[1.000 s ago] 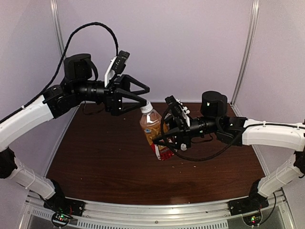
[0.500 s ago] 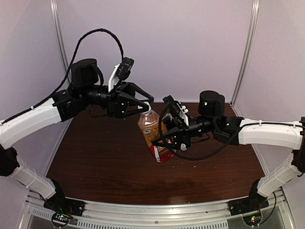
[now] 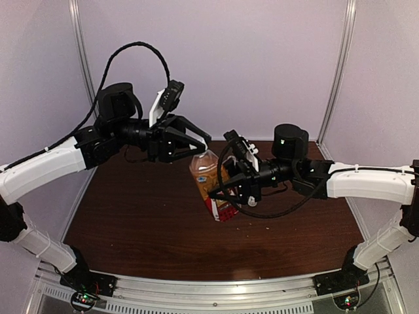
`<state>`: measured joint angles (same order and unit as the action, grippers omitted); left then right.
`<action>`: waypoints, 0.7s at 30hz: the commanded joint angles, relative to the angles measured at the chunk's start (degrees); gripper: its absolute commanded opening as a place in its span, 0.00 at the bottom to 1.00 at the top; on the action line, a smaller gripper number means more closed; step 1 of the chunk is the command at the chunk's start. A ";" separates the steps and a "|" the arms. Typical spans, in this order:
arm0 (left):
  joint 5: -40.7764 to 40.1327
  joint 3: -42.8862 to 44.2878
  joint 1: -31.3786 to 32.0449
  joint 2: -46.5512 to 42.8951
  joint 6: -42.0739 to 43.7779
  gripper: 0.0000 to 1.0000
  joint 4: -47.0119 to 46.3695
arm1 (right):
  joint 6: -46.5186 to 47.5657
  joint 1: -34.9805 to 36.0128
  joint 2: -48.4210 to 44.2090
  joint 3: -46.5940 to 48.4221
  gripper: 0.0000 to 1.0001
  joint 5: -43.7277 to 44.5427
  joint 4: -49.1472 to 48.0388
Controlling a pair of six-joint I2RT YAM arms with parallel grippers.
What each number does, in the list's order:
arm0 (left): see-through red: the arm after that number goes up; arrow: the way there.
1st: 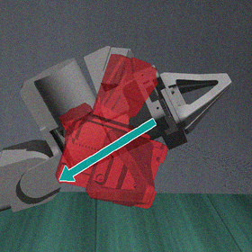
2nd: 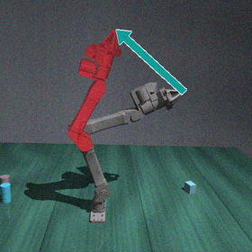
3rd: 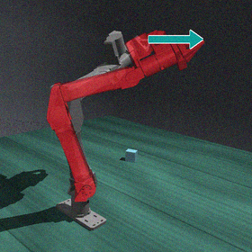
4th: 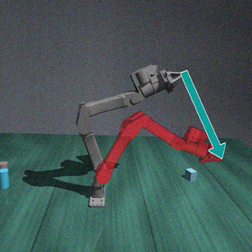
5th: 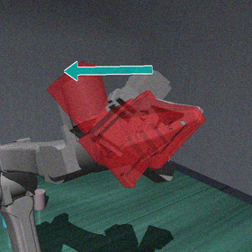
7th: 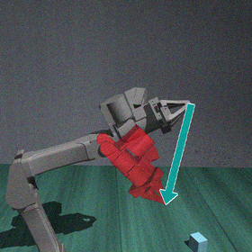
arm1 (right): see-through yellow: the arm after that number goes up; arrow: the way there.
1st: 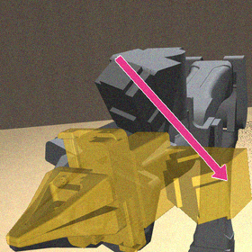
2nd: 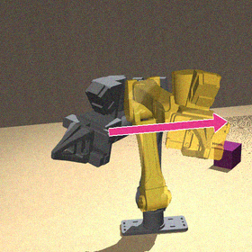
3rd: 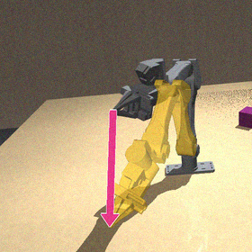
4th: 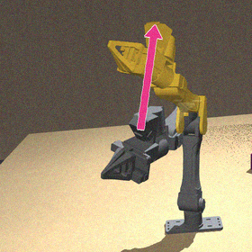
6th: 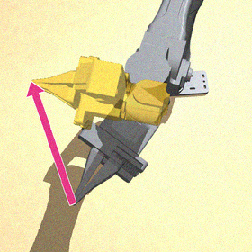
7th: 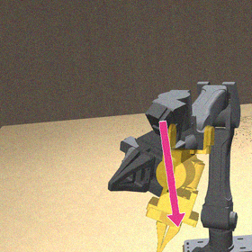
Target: Unscrew the bottle caps
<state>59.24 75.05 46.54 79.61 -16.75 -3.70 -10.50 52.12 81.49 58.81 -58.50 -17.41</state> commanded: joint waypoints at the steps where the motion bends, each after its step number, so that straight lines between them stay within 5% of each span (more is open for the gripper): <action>1: 0.61 -0.51 -0.30 -0.81 -0.98 0.39 -3.89 | 0.43 -0.17 -0.06 0.87 0.46 -0.44 -1.25; 8: 0.77 -0.43 -0.49 -1.13 -1.19 0.35 -4.00 | 0.75 -0.17 0.16 0.87 0.46 -0.22 -0.95; 16: 0.40 -0.34 -0.62 -1.20 -2.20 0.01 -3.97 | 1.91 -0.17 -0.14 0.70 0.44 3.16 0.88; 21: -8.26 0.69 -0.58 -2.12 -2.50 0.00 0.32 | 4.59 -0.18 -1.10 1.24 0.43 11.83 5.05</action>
<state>58.19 74.76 46.30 79.42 -17.19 -4.78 -9.47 52.01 81.30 58.81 -55.35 -16.56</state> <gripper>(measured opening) 0.313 0.512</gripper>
